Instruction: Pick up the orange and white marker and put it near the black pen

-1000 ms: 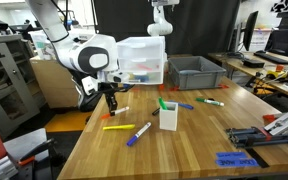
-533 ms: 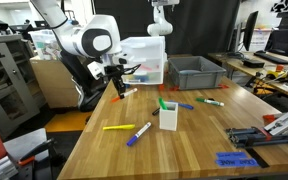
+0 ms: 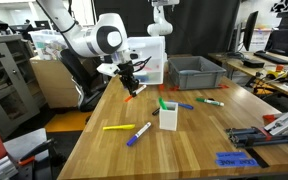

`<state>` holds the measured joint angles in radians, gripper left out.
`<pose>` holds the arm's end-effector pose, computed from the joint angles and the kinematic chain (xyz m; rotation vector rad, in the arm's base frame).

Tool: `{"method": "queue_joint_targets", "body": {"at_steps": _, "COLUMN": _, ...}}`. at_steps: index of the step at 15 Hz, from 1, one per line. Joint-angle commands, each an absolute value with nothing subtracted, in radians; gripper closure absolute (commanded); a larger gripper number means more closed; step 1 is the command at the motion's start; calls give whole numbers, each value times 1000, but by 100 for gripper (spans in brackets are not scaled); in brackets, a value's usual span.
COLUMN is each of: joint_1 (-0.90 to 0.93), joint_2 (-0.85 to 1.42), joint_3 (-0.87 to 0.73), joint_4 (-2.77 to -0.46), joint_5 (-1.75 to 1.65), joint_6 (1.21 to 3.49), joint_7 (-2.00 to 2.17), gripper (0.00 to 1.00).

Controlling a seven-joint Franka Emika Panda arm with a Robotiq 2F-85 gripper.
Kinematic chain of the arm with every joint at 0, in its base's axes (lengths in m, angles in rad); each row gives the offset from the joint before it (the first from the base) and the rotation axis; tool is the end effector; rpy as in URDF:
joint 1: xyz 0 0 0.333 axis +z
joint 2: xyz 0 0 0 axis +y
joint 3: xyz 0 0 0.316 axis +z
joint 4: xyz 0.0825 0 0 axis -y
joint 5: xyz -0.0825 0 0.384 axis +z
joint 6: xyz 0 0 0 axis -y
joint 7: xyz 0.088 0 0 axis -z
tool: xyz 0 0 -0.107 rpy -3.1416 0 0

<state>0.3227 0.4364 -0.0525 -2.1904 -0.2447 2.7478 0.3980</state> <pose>0.5453 0.1609 0.1948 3.0458 0.1510 0.2359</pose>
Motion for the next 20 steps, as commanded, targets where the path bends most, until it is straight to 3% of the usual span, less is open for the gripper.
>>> {"method": "queue_joint_targets", "body": {"at_steps": 1, "joint_1": 314, "joint_2": 492, "joint_3": -63, "joint_4": -2113, "joint_5": -288, "joint_6": 2689, "joint_7": 297, "gripper": 96}}
{"method": "queue_joint_targets", "body": {"at_steps": 15, "joint_1": 247, "joint_2": 717, "joint_3": -71, "joint_4": -1872, "joint_5": -324, "joint_6": 2578, "joint_7": 10, "gripper": 96}}
{"method": "queue_joint_targets", "body": {"at_steps": 17, "joint_1": 246, "joint_2": 713, "joint_3": -66, "joint_4": -1864, "joint_5": -322, "joint_6": 2562, "joint_7": 5, "gripper": 58}}
{"method": "queue_joint_targets", "body": {"at_steps": 20, "joint_1": 232, "joint_2": 661, "joint_3": -43, "joint_4": -1890, "joint_5": -297, "joint_6": 2543, "joint_7": -2, "gripper": 38}}
